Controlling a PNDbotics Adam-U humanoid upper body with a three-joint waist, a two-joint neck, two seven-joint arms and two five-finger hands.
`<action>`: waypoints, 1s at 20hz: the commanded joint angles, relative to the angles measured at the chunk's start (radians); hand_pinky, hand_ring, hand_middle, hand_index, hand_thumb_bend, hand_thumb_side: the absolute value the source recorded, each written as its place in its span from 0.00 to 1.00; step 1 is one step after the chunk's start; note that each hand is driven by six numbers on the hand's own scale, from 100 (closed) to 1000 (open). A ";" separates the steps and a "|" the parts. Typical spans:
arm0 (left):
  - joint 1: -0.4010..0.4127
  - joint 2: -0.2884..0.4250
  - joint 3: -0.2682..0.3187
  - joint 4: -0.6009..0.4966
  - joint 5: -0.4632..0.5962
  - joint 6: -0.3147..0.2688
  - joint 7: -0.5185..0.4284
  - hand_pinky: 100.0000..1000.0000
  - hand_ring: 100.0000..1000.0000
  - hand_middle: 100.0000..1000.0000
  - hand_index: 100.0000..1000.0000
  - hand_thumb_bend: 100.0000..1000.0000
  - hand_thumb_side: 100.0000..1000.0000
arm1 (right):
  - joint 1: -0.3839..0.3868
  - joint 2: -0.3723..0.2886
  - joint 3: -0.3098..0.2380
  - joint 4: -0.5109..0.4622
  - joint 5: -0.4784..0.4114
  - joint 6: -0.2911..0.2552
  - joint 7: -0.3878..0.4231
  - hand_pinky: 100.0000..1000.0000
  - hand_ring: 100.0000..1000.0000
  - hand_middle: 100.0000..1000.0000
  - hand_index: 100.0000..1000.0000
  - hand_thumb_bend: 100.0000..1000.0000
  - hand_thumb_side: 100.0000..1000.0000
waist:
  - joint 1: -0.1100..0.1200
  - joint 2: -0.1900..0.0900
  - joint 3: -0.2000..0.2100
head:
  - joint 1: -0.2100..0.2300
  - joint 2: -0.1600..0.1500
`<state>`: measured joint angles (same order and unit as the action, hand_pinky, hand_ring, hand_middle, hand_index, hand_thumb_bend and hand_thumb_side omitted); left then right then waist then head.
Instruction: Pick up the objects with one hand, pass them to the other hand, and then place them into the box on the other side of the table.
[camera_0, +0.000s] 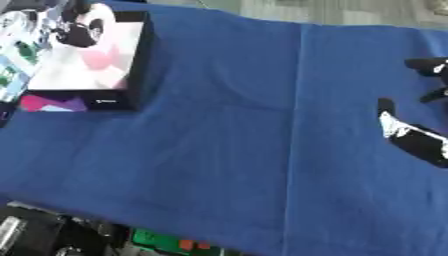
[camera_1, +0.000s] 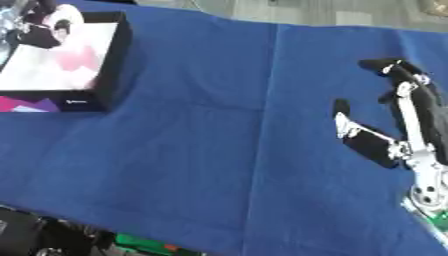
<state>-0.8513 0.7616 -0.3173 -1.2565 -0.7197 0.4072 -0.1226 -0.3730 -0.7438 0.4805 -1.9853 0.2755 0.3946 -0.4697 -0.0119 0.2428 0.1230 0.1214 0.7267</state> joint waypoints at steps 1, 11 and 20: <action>-0.008 0.015 0.016 0.014 -0.028 -0.008 0.004 0.79 0.69 0.59 0.58 0.22 0.05 | -0.007 -0.010 -0.014 -0.015 -0.004 0.003 -0.005 0.53 0.80 0.73 0.79 0.18 0.02 | 0.001 -0.012 -0.002 | 0.006 -0.014; 0.005 0.020 0.031 0.028 -0.127 -0.007 -0.040 0.81 0.81 0.79 0.81 0.42 0.66 | 0.001 -0.013 -0.023 -0.015 -0.010 -0.001 -0.022 0.53 0.80 0.73 0.79 0.16 0.02 | 0.003 -0.015 -0.005 | 0.004 -0.011; 0.055 0.024 0.106 -0.151 0.196 0.060 0.072 1.00 0.76 0.80 0.77 0.00 0.59 | 0.014 -0.025 -0.078 -0.015 -0.037 -0.049 -0.064 0.51 0.80 0.74 0.78 0.06 0.00 | -0.003 -0.022 -0.006 | -0.066 0.008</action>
<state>-0.7844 0.7547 -0.2415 -1.3516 -0.5930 0.4561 -0.0740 -0.3518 -0.7421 0.4279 -1.9853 0.2467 0.3568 -0.5232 -0.0173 0.2421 0.1177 0.0724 0.7301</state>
